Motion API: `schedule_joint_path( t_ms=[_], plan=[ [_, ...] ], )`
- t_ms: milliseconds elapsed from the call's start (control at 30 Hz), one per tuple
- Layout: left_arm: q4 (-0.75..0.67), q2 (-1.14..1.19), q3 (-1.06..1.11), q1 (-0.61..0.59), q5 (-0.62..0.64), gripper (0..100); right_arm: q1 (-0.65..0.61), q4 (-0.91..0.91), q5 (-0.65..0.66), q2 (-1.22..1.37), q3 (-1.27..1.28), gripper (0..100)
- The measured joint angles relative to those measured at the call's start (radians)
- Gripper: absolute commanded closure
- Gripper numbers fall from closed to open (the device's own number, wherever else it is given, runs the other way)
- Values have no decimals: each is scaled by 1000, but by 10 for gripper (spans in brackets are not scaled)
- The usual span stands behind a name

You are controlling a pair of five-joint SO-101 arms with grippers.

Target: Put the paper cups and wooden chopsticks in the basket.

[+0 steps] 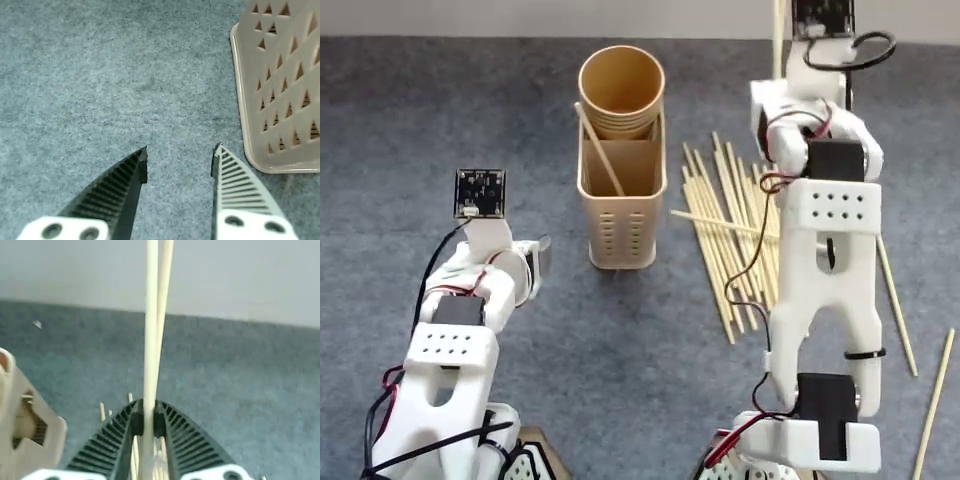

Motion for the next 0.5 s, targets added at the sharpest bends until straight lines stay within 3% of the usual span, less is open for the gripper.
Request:
schedule_joint_path(
  t_ms=[300, 500],
  plan=[
    [0, 0, 0, 0, 0, 783, -172, -15, -109, -43, -84, 994],
    [0, 0, 0, 0, 0, 783, -322, -23, -89, -379, 92, 994]
  ],
)
